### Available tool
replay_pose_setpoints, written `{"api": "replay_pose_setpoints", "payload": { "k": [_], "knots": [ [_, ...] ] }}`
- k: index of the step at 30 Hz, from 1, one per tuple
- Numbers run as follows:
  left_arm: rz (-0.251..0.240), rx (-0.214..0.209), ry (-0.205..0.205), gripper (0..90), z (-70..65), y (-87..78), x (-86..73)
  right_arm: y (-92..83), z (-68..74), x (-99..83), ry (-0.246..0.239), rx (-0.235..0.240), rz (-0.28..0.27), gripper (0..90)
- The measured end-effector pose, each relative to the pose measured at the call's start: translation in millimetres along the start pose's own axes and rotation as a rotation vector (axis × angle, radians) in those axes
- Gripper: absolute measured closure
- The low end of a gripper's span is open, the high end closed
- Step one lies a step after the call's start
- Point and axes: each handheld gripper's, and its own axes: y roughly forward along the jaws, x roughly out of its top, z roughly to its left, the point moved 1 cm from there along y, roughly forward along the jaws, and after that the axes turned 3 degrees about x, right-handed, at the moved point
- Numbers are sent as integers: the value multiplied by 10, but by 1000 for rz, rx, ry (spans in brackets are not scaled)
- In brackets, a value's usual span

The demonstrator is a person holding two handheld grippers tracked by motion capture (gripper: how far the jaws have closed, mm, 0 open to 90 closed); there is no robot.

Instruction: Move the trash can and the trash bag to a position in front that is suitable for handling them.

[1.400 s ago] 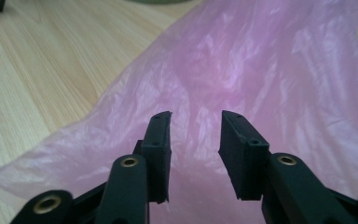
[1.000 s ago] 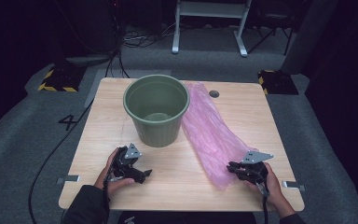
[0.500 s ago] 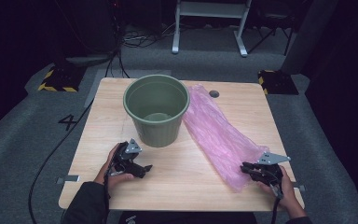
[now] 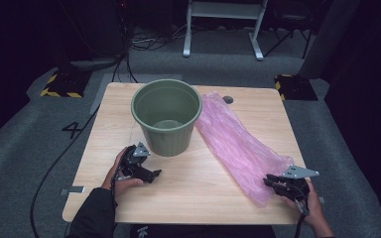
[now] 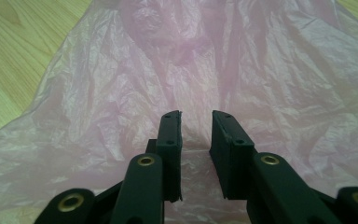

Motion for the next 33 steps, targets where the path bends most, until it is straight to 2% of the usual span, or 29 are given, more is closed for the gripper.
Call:
{"api": "replay_pose_setpoints", "payload": {
  "k": [4, 8, 9, 12, 13, 15, 19, 20, 22, 23, 28, 33],
  "knots": [
    [-2, 0, 3, 3, 40, 11, 11, -28, -17, -21, 8, -8, 1, 710],
    [-7, -26, 21, 20, 55, 24, 26, -74, -60, -52, 17, -25, 7, 691],
    [-8, -20, 17, 24, 71, 40, 43, -99, -93, -65, 20, -44, 12, 671],
    [-7, -26, 24, 24, 96, 85, 93, -141, -118, -68, 28, -63, 9, 595],
    [-7, -26, 24, 24, 96, 85, 93, -141, -118, -68, 28, -63, 9, 595],
    [-11, -32, 32, 27, 93, 100, 107, -215, -112, -29, 31, -71, -16, 526],
    [-10, -29, 36, 28, 93, 101, 112, -301, -83, 47, 23, -78, -52, 461],
    [-6, -32, 34, 28, 96, 105, 117, -358, -52, 127, 26, -91, -78, 388],
    [-7, -33, 30, 28, 95, 110, 121, -374, -39, 156, 21, -96, -86, 360],
    [-8, -35, 33, 28, 91, 123, 134, -411, 1, 243, 34, -118, -111, 288],
    [-8, -46, 50, 28, 73, 161, 177, -399, 145, 463, -4, -104, -129, 249],
    [-10, -56, 54, 27, 40, 199, 217, -220, 349, 657, -67, -81, -93, 251]
  ]
}}
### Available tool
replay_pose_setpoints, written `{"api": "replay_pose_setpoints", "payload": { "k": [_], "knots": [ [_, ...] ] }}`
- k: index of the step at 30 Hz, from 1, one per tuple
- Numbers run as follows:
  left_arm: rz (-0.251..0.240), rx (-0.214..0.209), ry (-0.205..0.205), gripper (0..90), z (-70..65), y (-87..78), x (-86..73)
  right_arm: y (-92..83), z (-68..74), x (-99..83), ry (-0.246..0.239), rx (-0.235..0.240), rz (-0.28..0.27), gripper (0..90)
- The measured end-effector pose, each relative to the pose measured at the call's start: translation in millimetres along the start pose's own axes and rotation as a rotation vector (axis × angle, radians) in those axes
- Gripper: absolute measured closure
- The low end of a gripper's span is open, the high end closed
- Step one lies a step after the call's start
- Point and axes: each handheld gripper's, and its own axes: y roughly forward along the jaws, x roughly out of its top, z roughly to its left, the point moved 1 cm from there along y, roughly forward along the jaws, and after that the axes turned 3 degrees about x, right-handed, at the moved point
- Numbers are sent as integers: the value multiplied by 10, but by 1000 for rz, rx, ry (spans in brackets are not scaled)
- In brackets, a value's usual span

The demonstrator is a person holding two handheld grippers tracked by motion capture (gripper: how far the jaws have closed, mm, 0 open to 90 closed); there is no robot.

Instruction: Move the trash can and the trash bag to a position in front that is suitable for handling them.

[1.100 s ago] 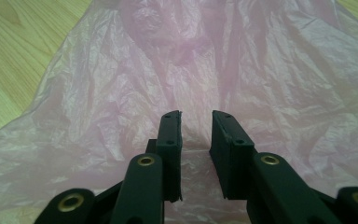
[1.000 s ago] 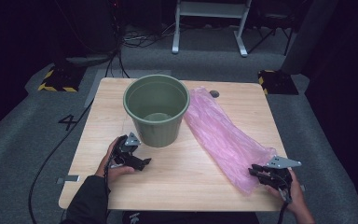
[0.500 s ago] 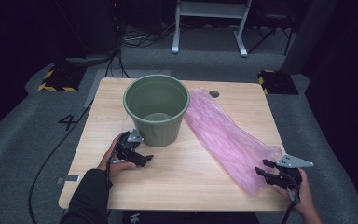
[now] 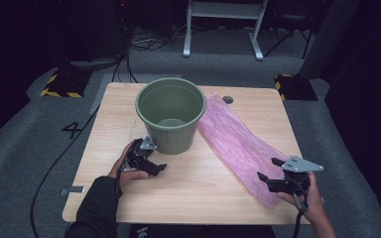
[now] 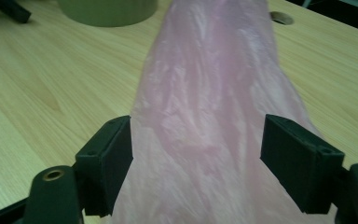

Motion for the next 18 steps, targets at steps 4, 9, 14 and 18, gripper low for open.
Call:
{"api": "replay_pose_setpoints", "payload": {
  "k": [4, 9, 14, 18],
  "knots": [
    [1, -4, 6, 27, -19, 25, 28, 157, 107, 95, -31, 24, 16, 254],
    [1, -18, 23, 27, -69, 51, 58, 480, 186, 174, -60, 52, 70, 274],
    [4, -17, 22, 27, -101, 48, 58, 698, 174, 171, -63, 70, 105, 337],
    [1, -11, 11, 30, -147, 26, 34, 826, 152, 129, -62, 87, 149, 451]
  ]
}}
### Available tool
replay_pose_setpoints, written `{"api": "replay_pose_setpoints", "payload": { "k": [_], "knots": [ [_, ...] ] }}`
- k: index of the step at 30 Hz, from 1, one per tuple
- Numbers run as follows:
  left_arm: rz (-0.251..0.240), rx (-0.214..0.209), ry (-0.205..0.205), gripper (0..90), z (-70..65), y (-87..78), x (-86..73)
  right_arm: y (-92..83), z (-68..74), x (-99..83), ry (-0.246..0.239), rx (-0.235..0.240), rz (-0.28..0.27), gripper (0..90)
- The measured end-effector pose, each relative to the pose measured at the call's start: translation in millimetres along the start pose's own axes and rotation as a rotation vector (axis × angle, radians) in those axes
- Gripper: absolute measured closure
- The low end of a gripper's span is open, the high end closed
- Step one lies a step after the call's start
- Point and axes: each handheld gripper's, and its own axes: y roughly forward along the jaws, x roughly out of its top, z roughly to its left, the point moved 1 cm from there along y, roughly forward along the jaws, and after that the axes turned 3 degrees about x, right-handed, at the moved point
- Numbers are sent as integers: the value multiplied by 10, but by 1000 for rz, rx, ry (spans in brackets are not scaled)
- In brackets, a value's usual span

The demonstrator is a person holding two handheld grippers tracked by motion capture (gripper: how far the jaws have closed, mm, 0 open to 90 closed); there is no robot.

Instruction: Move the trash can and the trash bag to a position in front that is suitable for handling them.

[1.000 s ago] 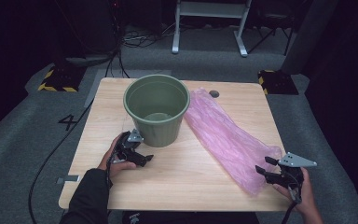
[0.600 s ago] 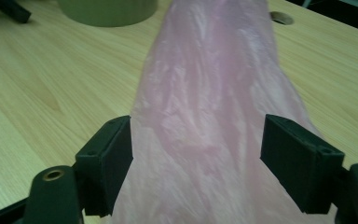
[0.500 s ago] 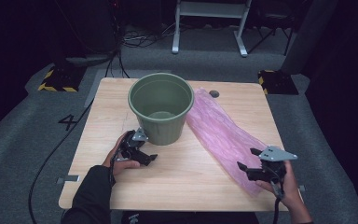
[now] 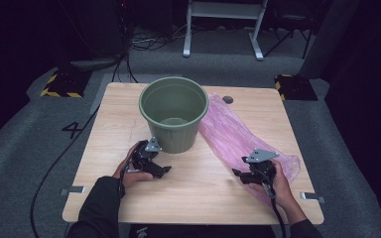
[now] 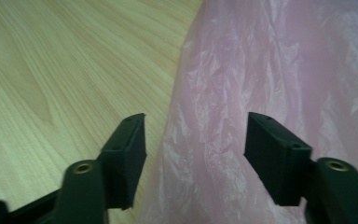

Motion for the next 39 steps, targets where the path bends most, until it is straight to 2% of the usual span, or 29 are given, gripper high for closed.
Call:
{"api": "replay_pose_setpoints", "payload": {
  "k": [3, 5, 6, 8, 13, 16, 26, 34, 36, 39],
  "knots": [
    [-3, 8, -8, 32, -36, -26, -29, 29, -22, -23, 0, 18, 12, 507],
    [-2, 6, -2, 34, -76, -64, -64, 47, -43, -49, -3, 18, 31, 595],
    [-3, 6, -1, 35, -89, -75, -77, 56, -53, -73, -8, 33, 38, 643],
    [-3, 5, 0, 35, -113, -104, -106, 59, -65, -103, -15, 39, 46, 701],
    [-5, 8, -5, 35, -138, -143, -149, 36, -130, -184, -10, 66, 46, 778],
    [-2, 10, -6, 35, -147, -164, -168, 0, -180, -235, -4, 67, 48, 807],
    [-5, 12, -9, 35, -167, -278, -292, -126, -246, -370, 7, 56, 63, 832],
    [-3, 14, -12, 23, -150, -280, -297, -262, -280, -478, 2, 28, 82, 808],
    [-1, 14, -11, 23, -146, -280, -297, -308, -274, -478, -8, 9, 61, 775],
    [1, 13, -12, 18, -144, -278, -295, -380, -253, -414, -3, 0, 18, 666]
  ]
}}
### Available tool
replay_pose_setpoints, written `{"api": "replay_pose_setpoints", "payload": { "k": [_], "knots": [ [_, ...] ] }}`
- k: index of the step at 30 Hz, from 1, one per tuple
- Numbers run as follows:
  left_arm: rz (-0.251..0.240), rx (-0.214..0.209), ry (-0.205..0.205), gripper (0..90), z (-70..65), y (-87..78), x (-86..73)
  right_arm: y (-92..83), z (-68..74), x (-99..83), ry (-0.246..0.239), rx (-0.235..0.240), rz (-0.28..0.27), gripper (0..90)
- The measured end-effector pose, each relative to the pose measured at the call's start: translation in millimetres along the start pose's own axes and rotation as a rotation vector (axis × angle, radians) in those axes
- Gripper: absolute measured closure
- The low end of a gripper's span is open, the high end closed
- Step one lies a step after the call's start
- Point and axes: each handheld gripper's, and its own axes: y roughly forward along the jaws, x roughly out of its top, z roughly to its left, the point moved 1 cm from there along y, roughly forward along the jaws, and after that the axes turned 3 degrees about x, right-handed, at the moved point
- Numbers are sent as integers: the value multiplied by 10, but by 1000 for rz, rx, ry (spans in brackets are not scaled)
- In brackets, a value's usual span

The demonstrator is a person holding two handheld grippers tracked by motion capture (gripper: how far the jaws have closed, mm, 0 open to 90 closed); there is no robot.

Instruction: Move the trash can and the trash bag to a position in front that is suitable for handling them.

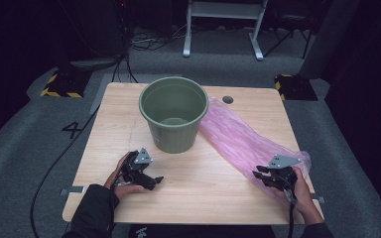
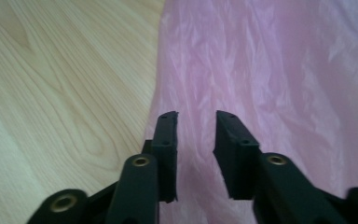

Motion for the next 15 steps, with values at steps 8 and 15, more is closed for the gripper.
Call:
{"api": "replay_pose_setpoints", "payload": {
  "k": [8, 15],
  "knots": [
    [0, 0, 0, 18, 0, 0, 0, 55, 178, 317, -50, 20, -78, 310],
    [0, 0, 0, 18, 0, 0, 0, 315, 244, 601, -40, 8, -85, 210]
  ]
}}
